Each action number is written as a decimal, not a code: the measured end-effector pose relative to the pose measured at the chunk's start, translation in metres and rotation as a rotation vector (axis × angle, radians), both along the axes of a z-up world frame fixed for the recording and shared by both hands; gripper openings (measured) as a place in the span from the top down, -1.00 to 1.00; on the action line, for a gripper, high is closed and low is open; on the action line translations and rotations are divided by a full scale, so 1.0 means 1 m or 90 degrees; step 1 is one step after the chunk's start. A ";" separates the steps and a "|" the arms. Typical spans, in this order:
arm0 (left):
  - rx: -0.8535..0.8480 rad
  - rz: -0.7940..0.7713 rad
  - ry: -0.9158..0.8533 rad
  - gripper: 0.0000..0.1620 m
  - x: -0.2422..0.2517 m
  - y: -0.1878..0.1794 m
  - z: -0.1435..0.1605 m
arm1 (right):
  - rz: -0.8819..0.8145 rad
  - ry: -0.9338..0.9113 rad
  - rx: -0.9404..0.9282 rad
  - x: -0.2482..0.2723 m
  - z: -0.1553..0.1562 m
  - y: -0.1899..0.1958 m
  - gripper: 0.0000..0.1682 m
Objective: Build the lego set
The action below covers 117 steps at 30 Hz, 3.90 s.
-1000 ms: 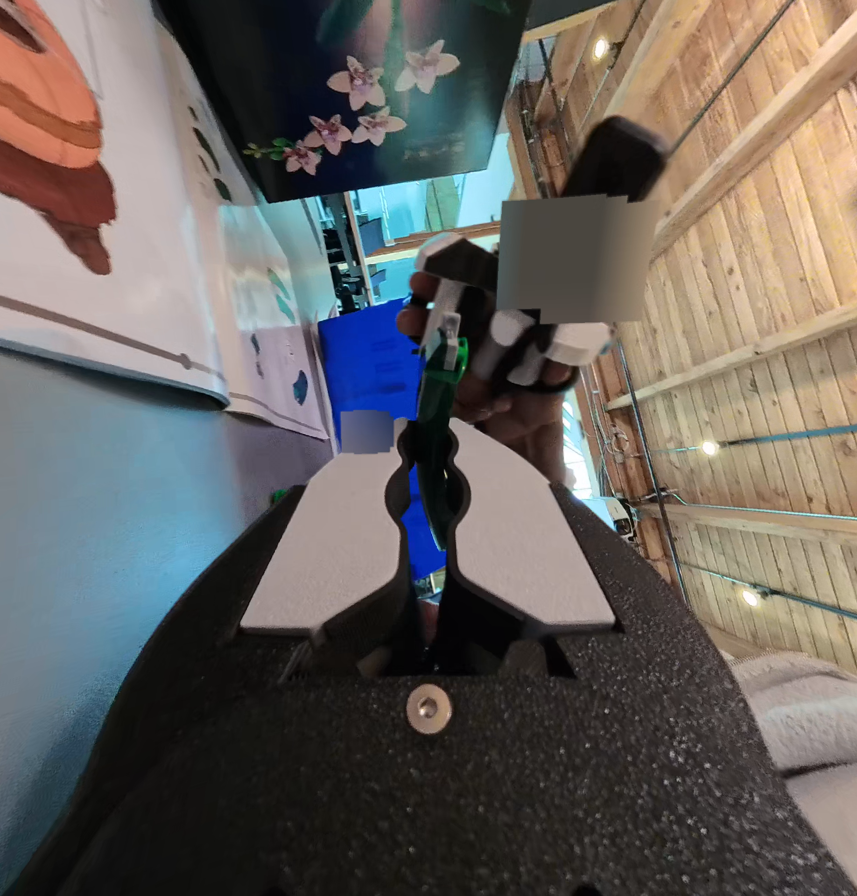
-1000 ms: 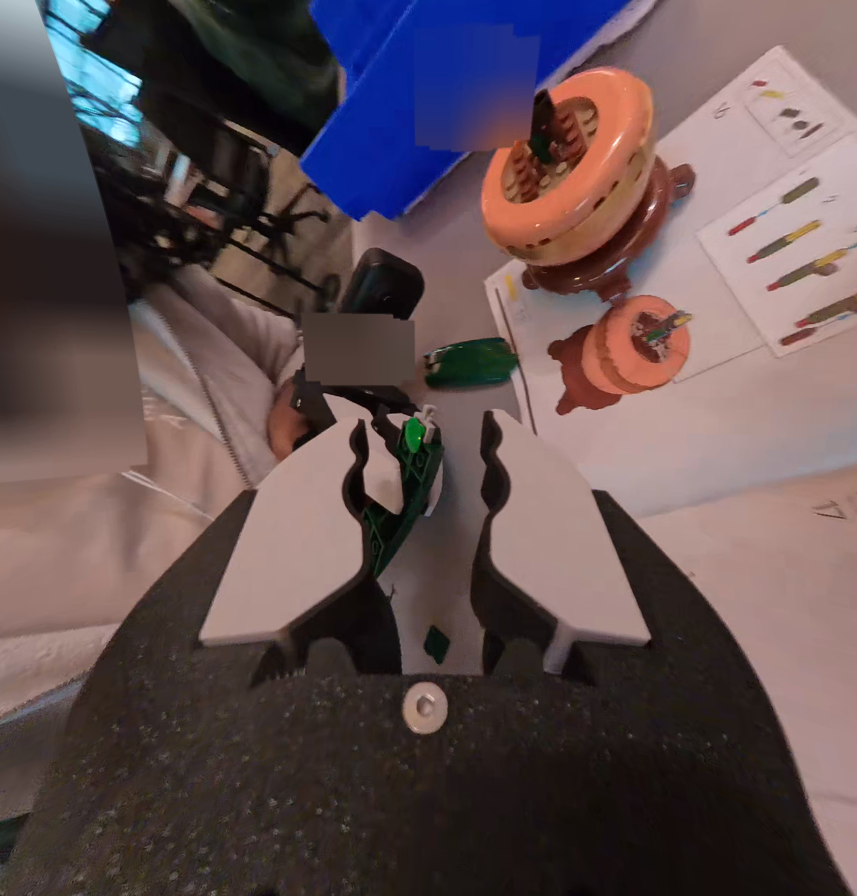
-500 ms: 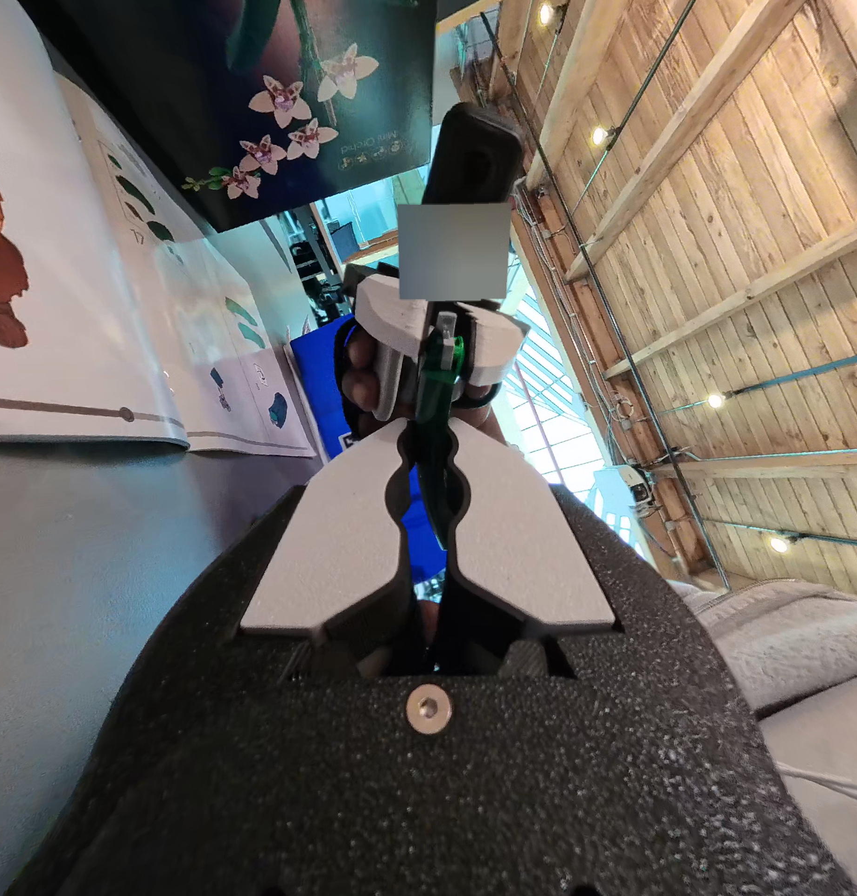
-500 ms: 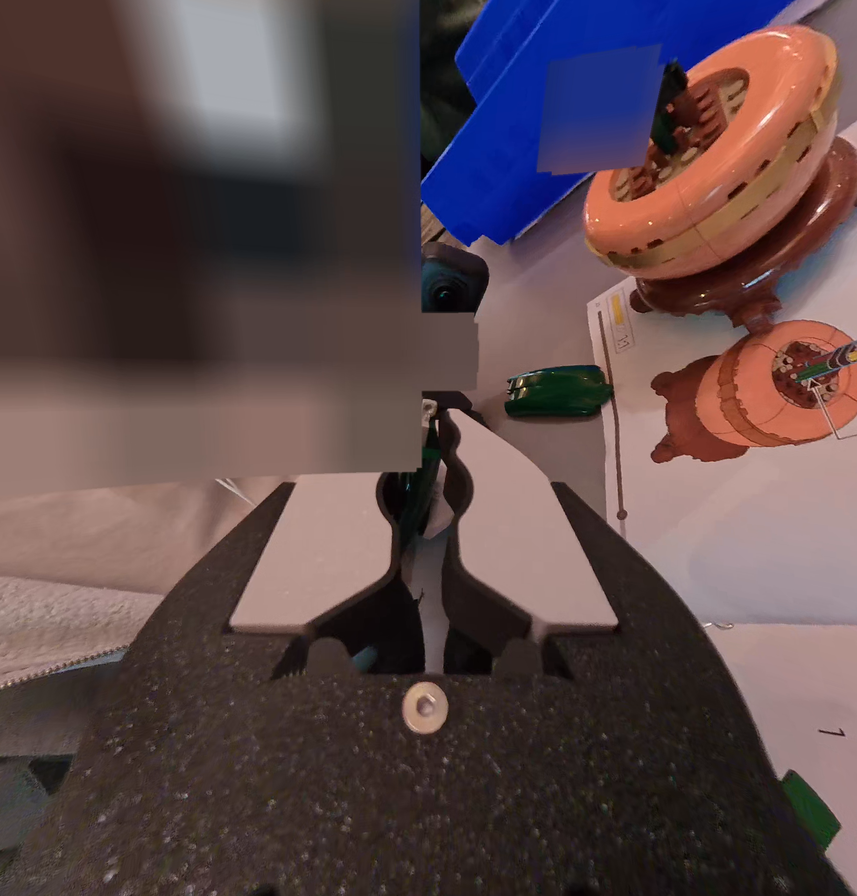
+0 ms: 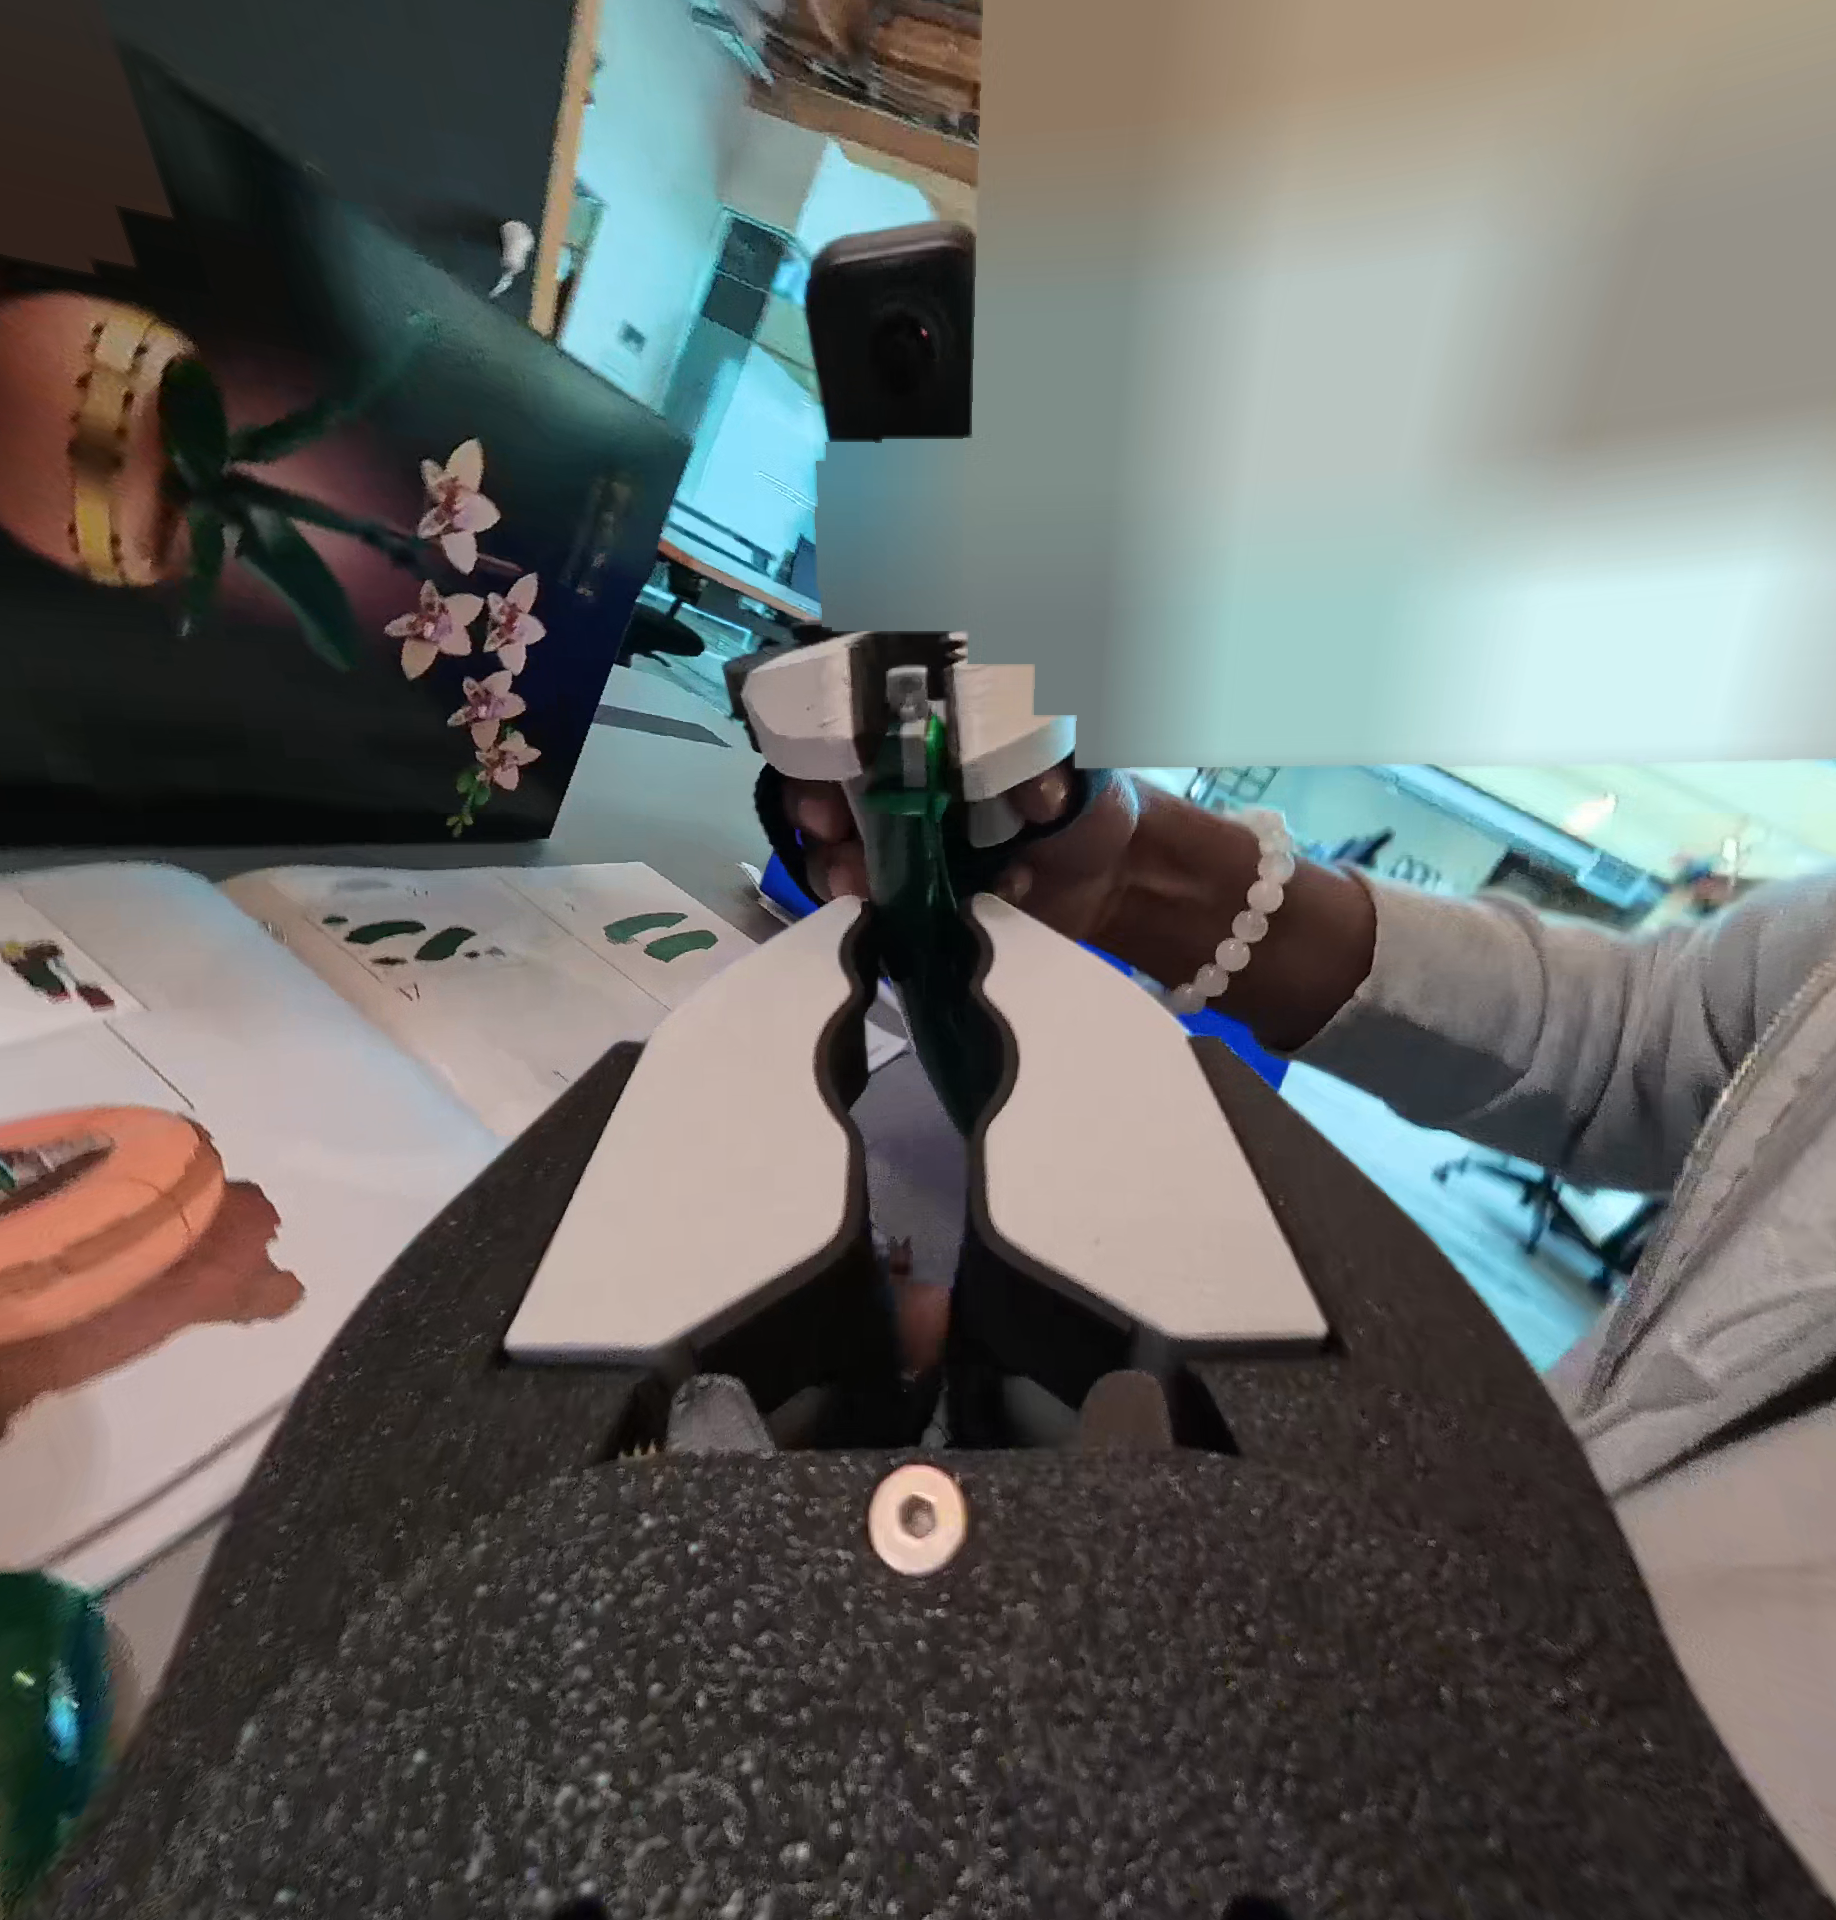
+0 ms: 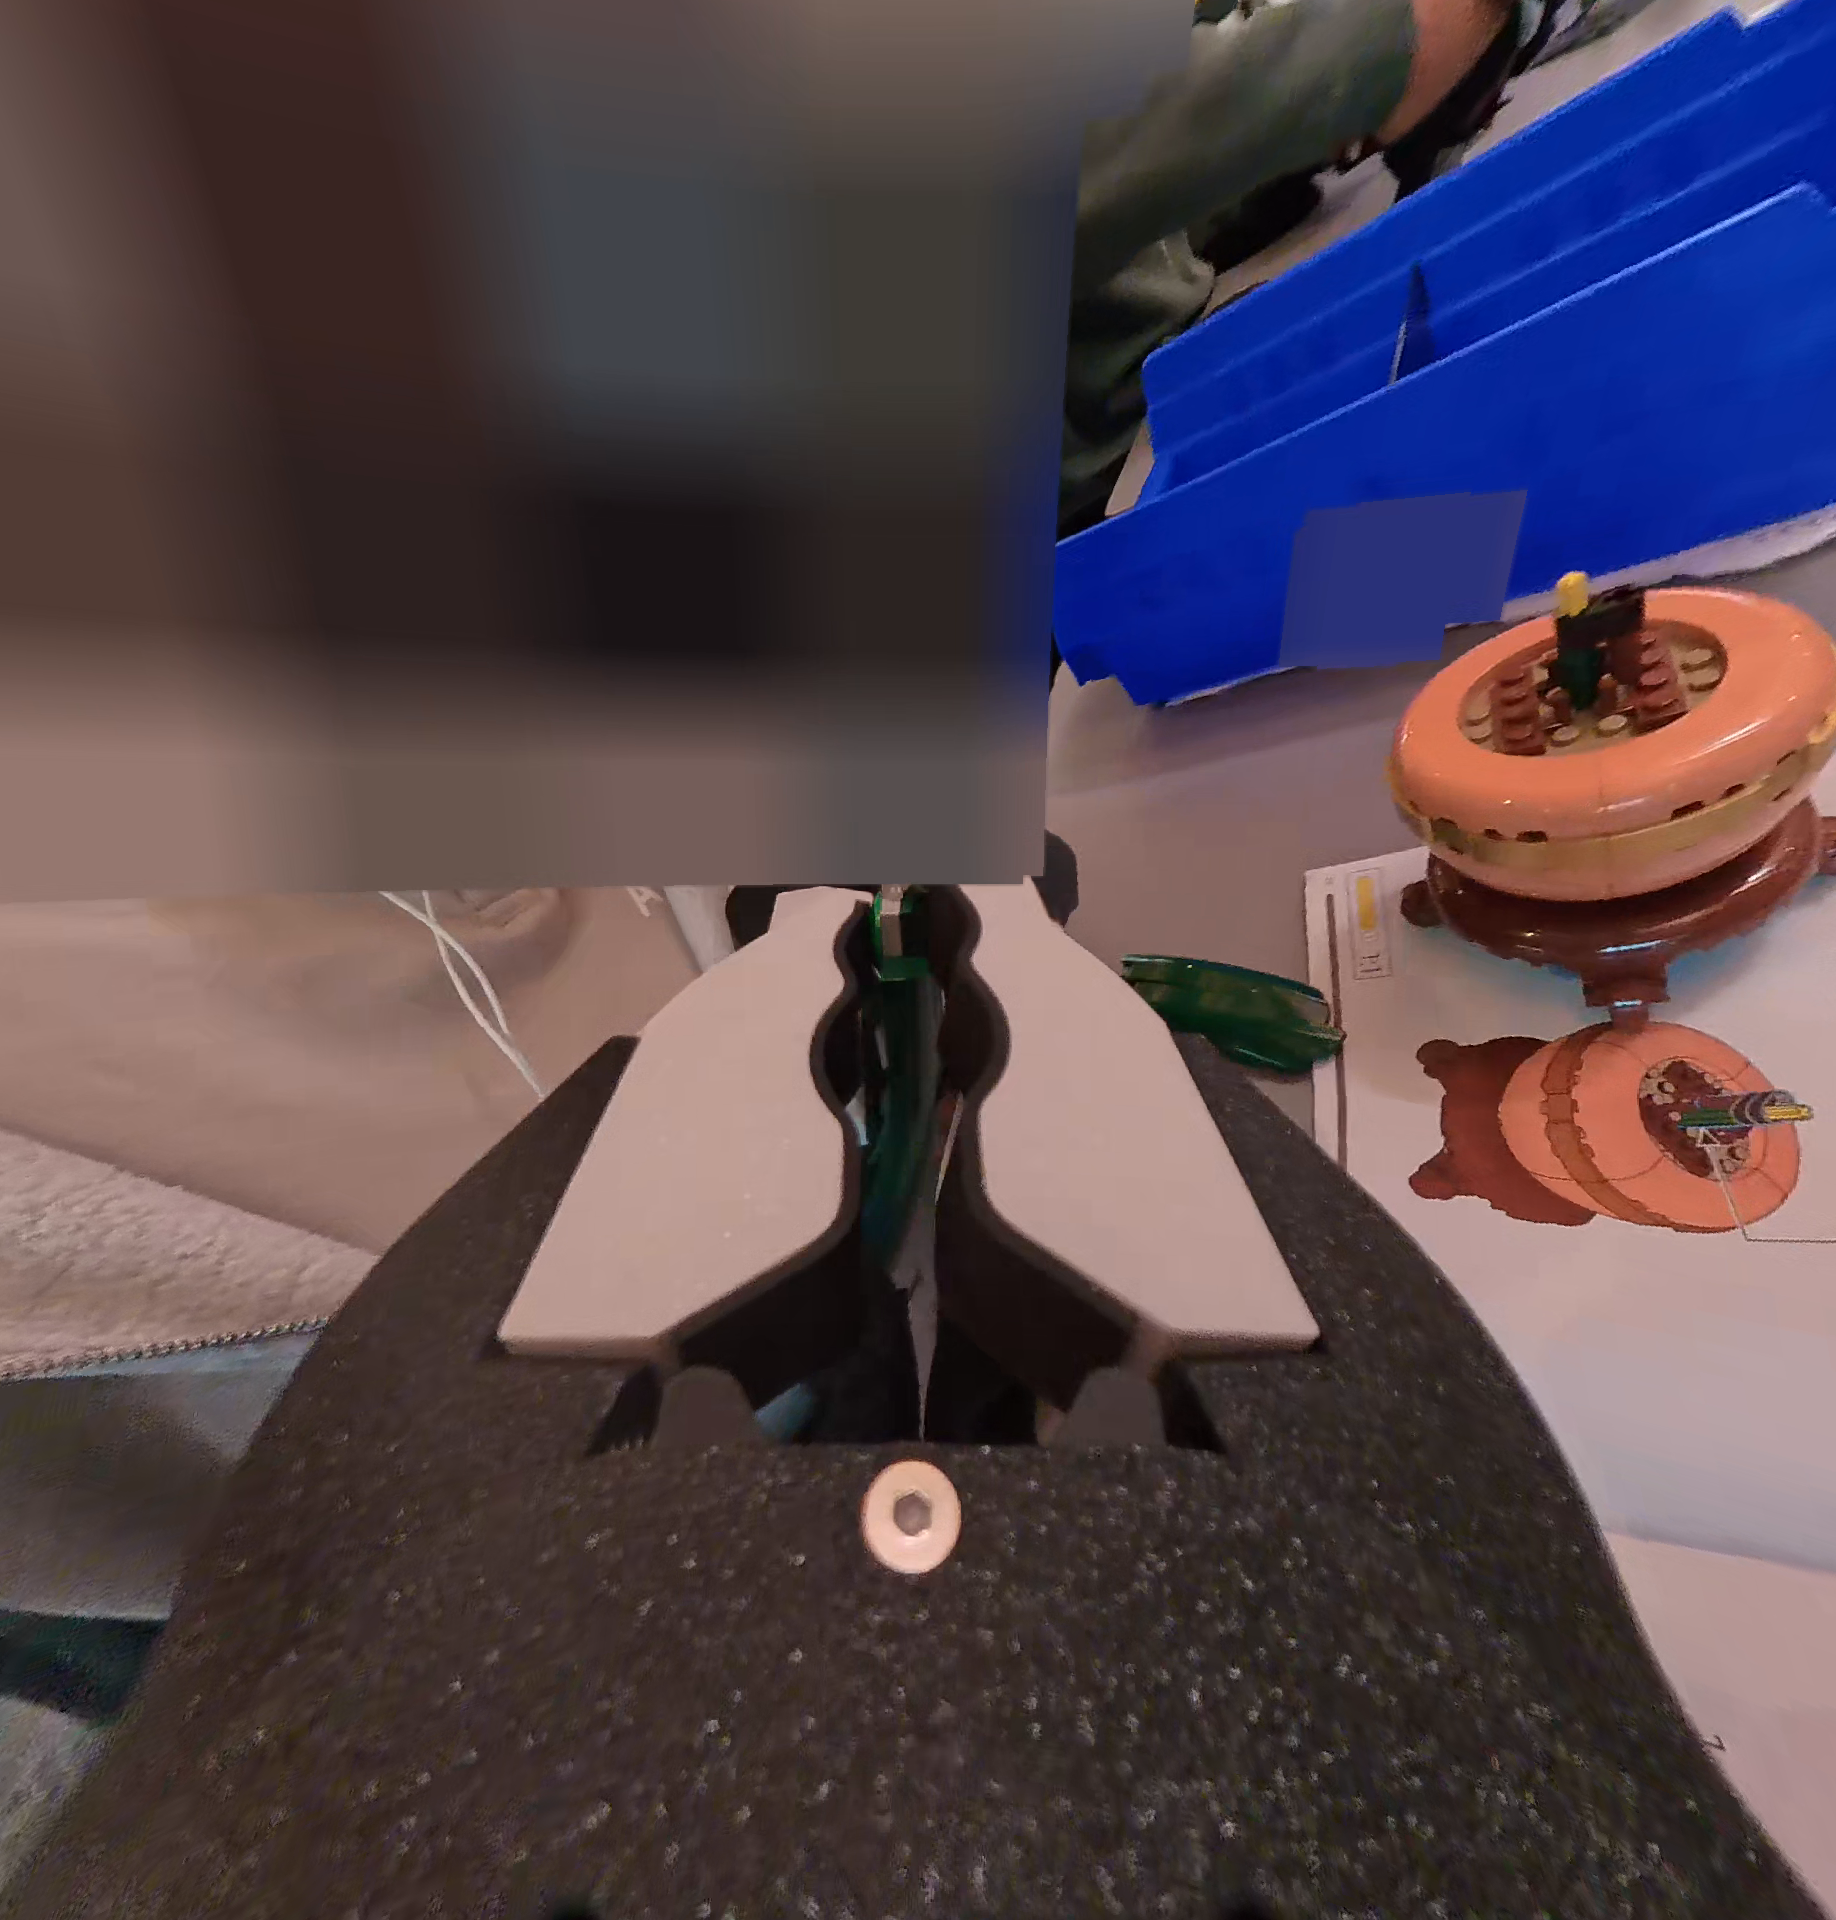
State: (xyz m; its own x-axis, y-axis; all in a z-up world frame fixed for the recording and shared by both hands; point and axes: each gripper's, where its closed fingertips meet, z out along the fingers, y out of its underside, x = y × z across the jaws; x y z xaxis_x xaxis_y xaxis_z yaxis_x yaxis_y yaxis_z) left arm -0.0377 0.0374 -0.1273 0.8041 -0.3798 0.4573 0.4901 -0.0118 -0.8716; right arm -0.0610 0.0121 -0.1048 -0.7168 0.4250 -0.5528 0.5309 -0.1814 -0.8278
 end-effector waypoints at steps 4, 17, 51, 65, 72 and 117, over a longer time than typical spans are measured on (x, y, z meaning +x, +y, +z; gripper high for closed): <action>0.025 -0.037 0.096 0.66 -0.003 -0.005 0.004 | -0.053 0.049 0.026 0.006 0.002 0.005 0.89; 0.027 -0.241 0.071 0.90 0.027 -0.023 0.012 | -0.133 0.158 0.044 0.029 0.012 -0.020 0.58; 0.006 -0.377 0.320 0.92 0.079 -0.057 0.007 | -0.236 0.424 0.231 0.069 0.028 -0.059 0.79; -0.047 -0.320 0.305 0.12 0.080 -0.054 -0.010 | -0.430 0.409 -0.109 0.081 0.044 -0.012 0.88; 0.013 -0.131 0.225 0.22 0.043 -0.050 0.007 | -0.567 0.593 0.471 0.103 0.057 -0.023 0.88; 0.267 -0.071 0.123 0.91 -0.032 -0.089 0.020 | -0.813 -0.158 0.183 0.006 -0.091 0.219 0.06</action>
State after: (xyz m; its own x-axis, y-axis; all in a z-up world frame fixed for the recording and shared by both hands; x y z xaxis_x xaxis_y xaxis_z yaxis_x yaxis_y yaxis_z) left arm -0.0699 -0.0512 -0.1070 0.8028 -0.5891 0.0919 0.3343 0.3171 -0.8875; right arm -0.0548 0.2312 -0.1961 0.3750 0.8423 -0.3873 0.2619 -0.4970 -0.8273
